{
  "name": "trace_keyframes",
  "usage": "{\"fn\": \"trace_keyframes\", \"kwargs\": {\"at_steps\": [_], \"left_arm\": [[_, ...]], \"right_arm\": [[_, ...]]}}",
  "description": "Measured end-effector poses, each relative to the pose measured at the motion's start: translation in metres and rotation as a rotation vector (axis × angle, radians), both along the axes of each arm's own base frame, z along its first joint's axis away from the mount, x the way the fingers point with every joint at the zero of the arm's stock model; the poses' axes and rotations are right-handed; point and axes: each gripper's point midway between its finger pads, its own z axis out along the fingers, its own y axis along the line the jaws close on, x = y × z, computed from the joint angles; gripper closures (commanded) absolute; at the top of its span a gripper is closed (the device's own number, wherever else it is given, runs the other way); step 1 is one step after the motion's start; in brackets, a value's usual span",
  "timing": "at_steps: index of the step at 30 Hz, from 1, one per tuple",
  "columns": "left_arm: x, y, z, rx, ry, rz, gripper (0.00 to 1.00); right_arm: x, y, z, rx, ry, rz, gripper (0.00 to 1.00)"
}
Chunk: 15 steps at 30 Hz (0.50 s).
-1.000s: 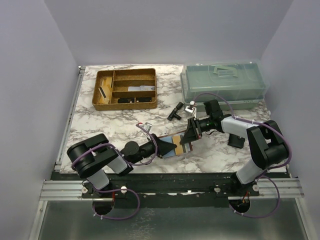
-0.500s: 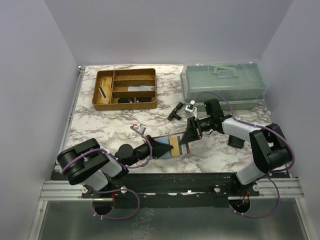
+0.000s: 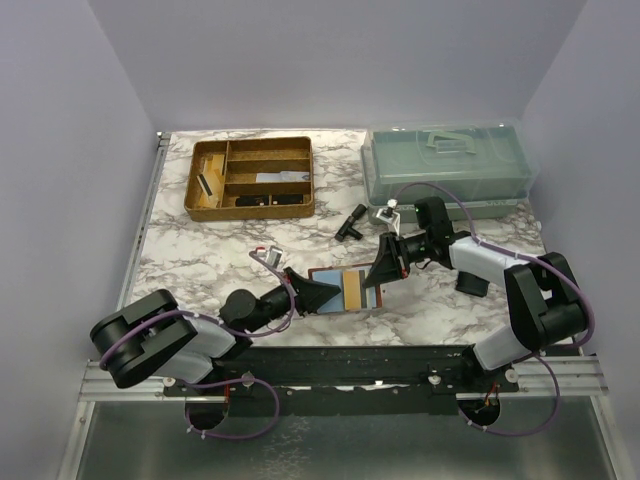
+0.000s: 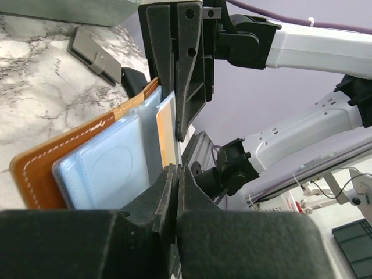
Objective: Take the credit cards out of the card holder
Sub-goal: Remove the credit card from the card holder.
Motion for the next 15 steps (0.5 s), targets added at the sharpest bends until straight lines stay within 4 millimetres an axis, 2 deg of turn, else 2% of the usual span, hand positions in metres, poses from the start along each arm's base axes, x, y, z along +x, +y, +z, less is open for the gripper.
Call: {"fn": "trace_keyframes", "kwargs": {"at_steps": [2,5,11,15], "left_arm": [[0.0,-0.003,0.002,0.002,-0.001,-0.011,0.76],[0.0,-0.008,0.006,-0.001,-0.004,-0.03,0.65],[0.001,-0.014,0.001,0.018,0.015,-0.048,0.55],[0.003,-0.016,-0.001,0.028,0.023,-0.05,0.53]], "right_arm": [[-0.001,0.0,0.0,0.003,0.001,0.003,1.0],[-0.002,0.0,0.001,0.008,0.003,0.008,1.0],[-0.003,-0.001,0.001,0.011,0.006,0.011,1.0],[-0.003,-0.001,0.001,0.01,0.007,0.01,1.0]]}}
